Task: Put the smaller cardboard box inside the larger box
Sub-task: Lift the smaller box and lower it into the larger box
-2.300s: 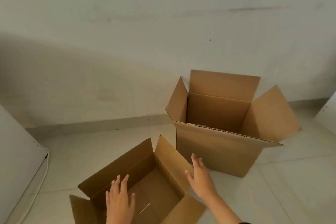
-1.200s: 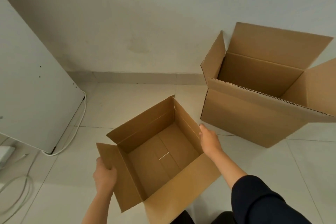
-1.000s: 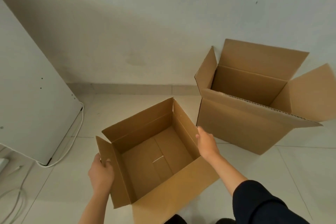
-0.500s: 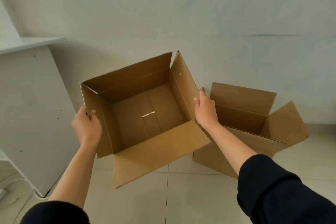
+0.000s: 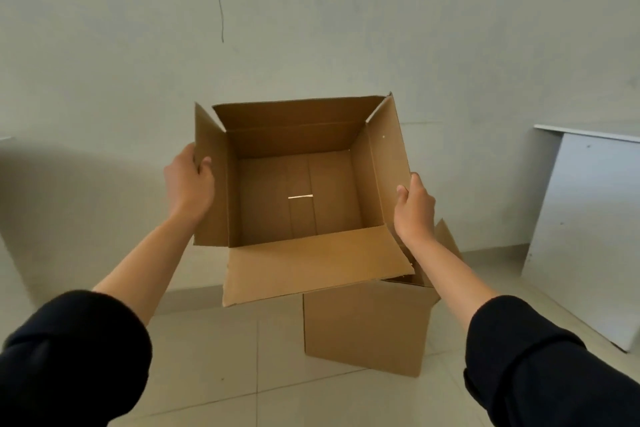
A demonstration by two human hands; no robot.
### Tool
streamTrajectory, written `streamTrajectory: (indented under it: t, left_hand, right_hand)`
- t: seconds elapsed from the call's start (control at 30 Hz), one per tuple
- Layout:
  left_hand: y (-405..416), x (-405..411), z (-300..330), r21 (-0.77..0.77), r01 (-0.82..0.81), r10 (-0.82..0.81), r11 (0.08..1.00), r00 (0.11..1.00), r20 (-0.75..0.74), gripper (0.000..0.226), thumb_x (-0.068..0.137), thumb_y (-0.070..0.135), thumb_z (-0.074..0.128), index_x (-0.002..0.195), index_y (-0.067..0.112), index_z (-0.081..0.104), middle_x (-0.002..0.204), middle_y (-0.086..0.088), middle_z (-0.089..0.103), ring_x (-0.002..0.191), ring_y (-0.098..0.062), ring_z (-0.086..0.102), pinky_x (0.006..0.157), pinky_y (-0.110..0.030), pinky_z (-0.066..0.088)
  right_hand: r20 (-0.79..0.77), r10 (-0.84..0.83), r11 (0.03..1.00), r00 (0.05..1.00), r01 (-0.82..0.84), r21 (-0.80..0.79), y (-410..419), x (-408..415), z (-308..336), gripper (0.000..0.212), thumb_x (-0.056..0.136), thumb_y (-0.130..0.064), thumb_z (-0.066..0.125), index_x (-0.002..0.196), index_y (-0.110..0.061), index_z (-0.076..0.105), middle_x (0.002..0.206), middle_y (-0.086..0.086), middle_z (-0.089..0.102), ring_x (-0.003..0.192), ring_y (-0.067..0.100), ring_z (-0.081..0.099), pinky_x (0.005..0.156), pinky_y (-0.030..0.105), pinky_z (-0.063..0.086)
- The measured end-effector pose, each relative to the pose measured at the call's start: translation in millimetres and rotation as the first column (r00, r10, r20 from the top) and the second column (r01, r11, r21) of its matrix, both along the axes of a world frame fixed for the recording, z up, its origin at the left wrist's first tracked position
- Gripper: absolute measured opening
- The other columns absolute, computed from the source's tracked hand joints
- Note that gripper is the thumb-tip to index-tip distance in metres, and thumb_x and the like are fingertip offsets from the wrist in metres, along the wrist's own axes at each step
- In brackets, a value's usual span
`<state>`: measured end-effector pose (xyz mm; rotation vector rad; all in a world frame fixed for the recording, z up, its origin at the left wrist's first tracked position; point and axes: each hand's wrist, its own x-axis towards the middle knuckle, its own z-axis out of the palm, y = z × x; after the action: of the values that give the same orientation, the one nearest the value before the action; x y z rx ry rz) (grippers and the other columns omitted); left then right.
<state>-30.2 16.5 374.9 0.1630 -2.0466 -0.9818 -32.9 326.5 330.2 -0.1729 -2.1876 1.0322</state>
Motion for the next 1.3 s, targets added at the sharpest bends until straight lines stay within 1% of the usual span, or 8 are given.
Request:
streamTrajectory:
  t: [0.13,0.23,0.47,0.73,0.87,1.03,1.17,1.3]
  left_hand:
    - [40,-28,12,0.000,0.112,-0.112,0.994,0.993,-0.022,0.032,0.097,0.014,0.044,0.122,-0.004,0.052,0.112,-0.028,0.062,0.104,-0.042,0.058,0.090,-0.047,0.048]
    - [66,-55,11,0.016,0.181,-0.181,0.983,0.983,-0.012,0.033,0.097,0.014,0.043,0.126,0.001,0.052,0.114,-0.022,0.064,0.105,-0.037,0.060,0.090,-0.042,0.049]
    - [116,-143,-25,0.023,0.251,-0.252,0.968,0.961,0.118,0.035,0.097,0.015,0.044,0.128,-0.002,0.048,0.117,-0.027,0.061,0.108,-0.043,0.058,0.094,-0.051,0.050]
    - [152,-231,-113,-0.024,0.337,-0.299,0.941,0.863,0.406,0.035,0.096,0.009,0.043,0.130,0.001,0.048,0.123,-0.021,0.060,0.112,-0.037,0.057,0.095,-0.045,0.050]
    - [156,-257,-154,-0.022,0.345,-0.294,0.938,0.828,0.477,0.038,0.096,0.008,0.044,0.134,0.001,0.045,0.126,-0.020,0.059,0.113,-0.037,0.057,0.094,-0.042,0.049]
    - [163,-271,-175,0.028,0.351,-0.322,0.936,0.819,0.475,0.042,0.096,0.006,0.044,0.138,0.006,0.043,0.130,-0.019,0.057,0.117,-0.036,0.055,0.095,-0.039,0.047]
    - [169,-271,-184,-0.041,0.458,-0.380,0.888,0.782,0.493,0.051,0.094,0.008,0.047,0.143,0.014,0.034,0.142,-0.015,0.048,0.131,-0.031,0.046,0.108,-0.043,0.041]
    - [173,-264,-195,-0.166,0.540,-0.363,0.825,0.733,0.575,0.049,0.092,0.022,0.052,0.140,0.017,0.040,0.148,-0.009,0.042,0.137,-0.026,0.037,0.112,-0.040,0.032]
  right_hand:
    - [-0.015,-0.107,0.994,0.994,0.107,-0.021,39,-8,0,0.032,0.098,-0.015,0.039,0.128,-0.003,0.043,0.113,0.021,0.063,0.108,0.035,0.061,0.087,0.042,0.052]
    - [-0.009,-0.156,0.988,0.988,0.156,-0.018,65,-23,-10,0.033,0.098,-0.016,0.039,0.129,-0.002,0.042,0.108,0.022,0.064,0.102,0.036,0.063,0.086,0.045,0.053]
    - [0.072,-0.220,0.975,0.973,0.220,0.005,115,-78,-60,0.032,0.098,-0.014,0.038,0.128,-0.001,0.041,0.094,0.024,0.064,0.088,0.039,0.063,0.076,0.047,0.052]
    - [0.320,-0.212,0.977,0.923,0.201,0.069,149,-130,-135,0.032,0.098,-0.010,0.038,0.129,-0.002,0.041,0.105,0.021,0.062,0.098,0.036,0.060,0.080,0.044,0.051]
    - [0.408,-0.198,0.979,0.891,0.160,0.126,153,-143,-165,0.025,0.096,-0.010,0.042,0.120,-0.001,0.045,0.088,0.011,0.059,0.078,0.025,0.059,0.076,0.045,0.056]
    - [0.475,-0.154,0.983,0.866,0.088,0.159,159,-159,-178,0.035,0.094,-0.014,0.049,0.128,-0.006,0.042,0.108,0.013,0.064,0.097,0.028,0.063,0.080,0.038,0.053]
    - [0.473,-0.025,0.993,0.881,-0.032,0.113,160,-170,-182,0.063,0.092,-0.022,0.054,0.145,-0.012,0.022,0.144,0.011,0.042,0.129,0.029,0.045,0.100,0.042,0.043]
    - [0.497,-0.019,0.978,0.868,-0.087,0.189,155,-170,-191,0.046,0.093,-0.026,0.050,0.136,-0.013,0.039,0.142,0.009,0.044,0.130,0.028,0.041,0.105,0.044,0.039]
